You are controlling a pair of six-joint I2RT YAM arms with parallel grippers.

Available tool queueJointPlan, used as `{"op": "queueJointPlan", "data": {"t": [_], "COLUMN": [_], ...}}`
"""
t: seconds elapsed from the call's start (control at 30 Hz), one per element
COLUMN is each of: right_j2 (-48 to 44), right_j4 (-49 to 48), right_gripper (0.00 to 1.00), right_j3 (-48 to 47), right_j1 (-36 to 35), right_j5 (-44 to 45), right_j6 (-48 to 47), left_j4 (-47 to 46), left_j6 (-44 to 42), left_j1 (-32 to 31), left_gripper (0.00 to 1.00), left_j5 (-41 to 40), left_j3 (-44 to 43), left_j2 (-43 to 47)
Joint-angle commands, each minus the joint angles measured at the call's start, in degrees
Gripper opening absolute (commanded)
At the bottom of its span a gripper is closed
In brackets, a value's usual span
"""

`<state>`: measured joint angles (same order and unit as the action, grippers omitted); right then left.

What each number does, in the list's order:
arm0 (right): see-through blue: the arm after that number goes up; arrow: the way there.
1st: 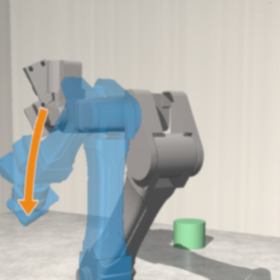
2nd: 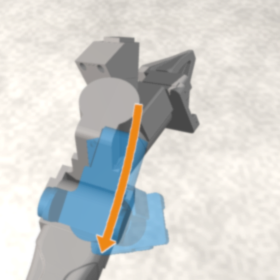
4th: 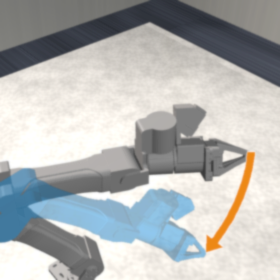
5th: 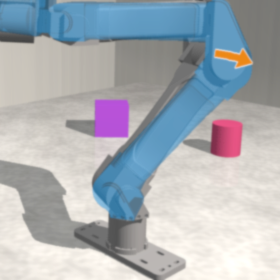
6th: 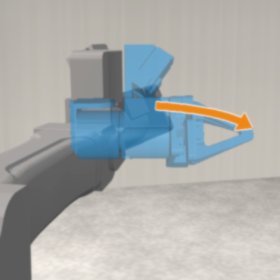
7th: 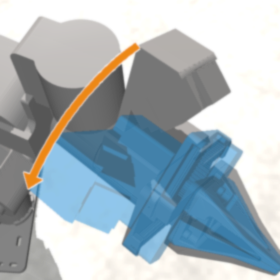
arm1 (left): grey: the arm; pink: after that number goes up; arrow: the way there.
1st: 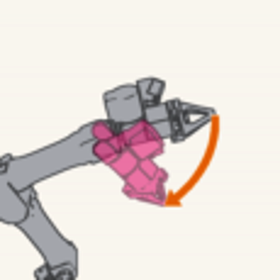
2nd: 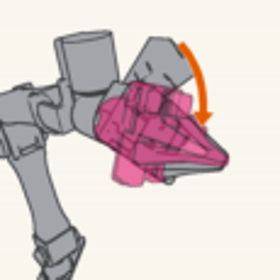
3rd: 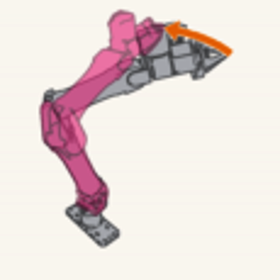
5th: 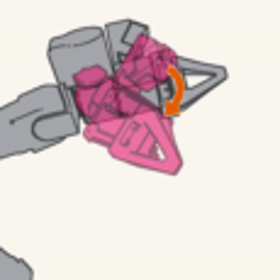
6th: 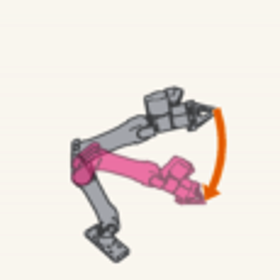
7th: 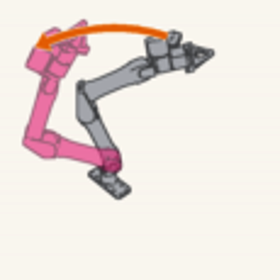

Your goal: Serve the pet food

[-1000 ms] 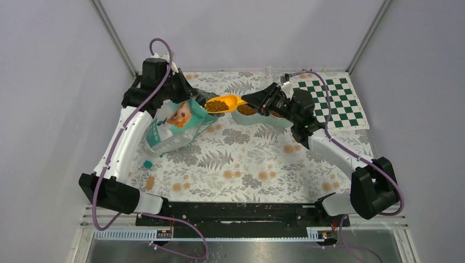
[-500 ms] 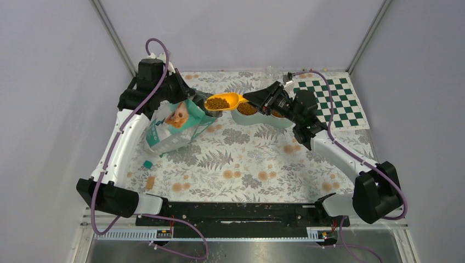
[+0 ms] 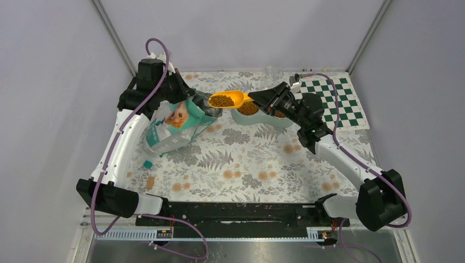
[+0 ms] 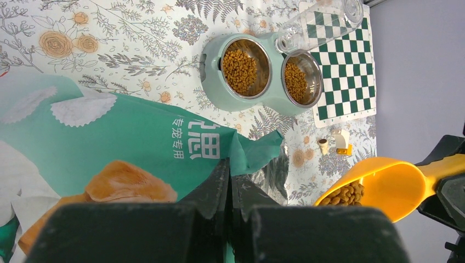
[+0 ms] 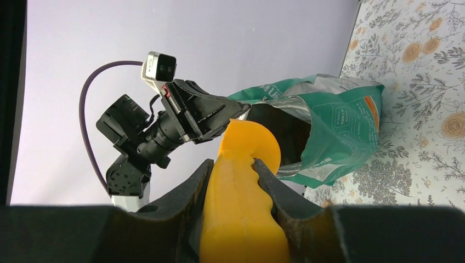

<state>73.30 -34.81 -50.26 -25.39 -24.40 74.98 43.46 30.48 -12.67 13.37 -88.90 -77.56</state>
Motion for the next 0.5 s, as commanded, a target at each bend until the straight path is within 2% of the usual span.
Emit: {"op": "queueJointPlan", "data": {"t": [0.0,0.47], "right_j2": [-3.0,-8.4], "right_j4": [-5.7,-9.5], "right_gripper": [0.00,0.00], "right_j3": [1.5,9.8], "right_j1": [1.6,10.4], "right_j5": [1.6,0.9], "right_j6": [2.2,4.9], "left_j4": [-9.4,-9.5], "left_j6": [1.2,0.8], "left_j1": [0.0,-0.1], "left_gripper": [0.00,0.00], "left_j5": [1.5,1.2], "left_j3": [-2.5,-1.3], "left_j2": [4.0,3.7]}}
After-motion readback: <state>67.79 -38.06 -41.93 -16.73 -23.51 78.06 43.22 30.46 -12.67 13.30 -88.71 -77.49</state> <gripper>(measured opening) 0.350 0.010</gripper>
